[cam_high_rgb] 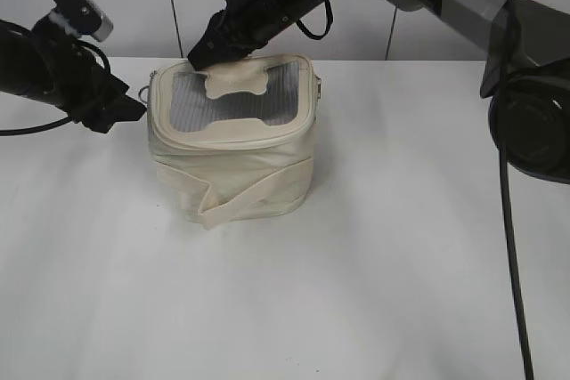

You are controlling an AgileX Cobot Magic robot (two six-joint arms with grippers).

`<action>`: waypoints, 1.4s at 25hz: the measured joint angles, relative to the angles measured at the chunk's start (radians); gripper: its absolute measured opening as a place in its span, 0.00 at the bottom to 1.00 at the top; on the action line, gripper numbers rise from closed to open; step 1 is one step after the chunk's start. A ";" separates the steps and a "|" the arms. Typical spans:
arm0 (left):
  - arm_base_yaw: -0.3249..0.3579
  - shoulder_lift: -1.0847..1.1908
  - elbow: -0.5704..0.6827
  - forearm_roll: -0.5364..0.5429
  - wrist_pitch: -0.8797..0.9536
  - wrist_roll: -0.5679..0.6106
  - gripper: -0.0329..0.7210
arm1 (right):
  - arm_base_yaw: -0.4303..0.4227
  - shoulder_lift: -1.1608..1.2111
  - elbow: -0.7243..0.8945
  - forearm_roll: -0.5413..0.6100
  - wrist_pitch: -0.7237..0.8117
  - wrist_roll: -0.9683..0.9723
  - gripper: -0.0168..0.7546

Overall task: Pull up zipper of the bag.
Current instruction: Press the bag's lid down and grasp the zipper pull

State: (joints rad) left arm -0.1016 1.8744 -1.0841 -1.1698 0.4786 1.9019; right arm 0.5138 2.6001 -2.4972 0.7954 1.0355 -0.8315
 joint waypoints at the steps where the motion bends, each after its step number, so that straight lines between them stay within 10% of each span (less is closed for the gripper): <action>1: 0.000 0.000 -0.007 -0.005 -0.002 0.002 0.56 | 0.000 0.000 0.000 0.000 0.000 0.002 0.07; 26: -0.078 0.068 -0.058 -0.057 -0.105 0.077 0.51 | -0.002 0.003 0.000 0.003 0.000 0.007 0.07; 35: -0.094 0.071 -0.087 -0.087 -0.082 0.077 0.17 | -0.002 0.005 -0.001 0.004 0.000 0.008 0.07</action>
State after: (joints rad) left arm -0.1956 1.9457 -1.1712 -1.2565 0.3961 1.9792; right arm 0.5119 2.6053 -2.4983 0.7994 1.0355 -0.8232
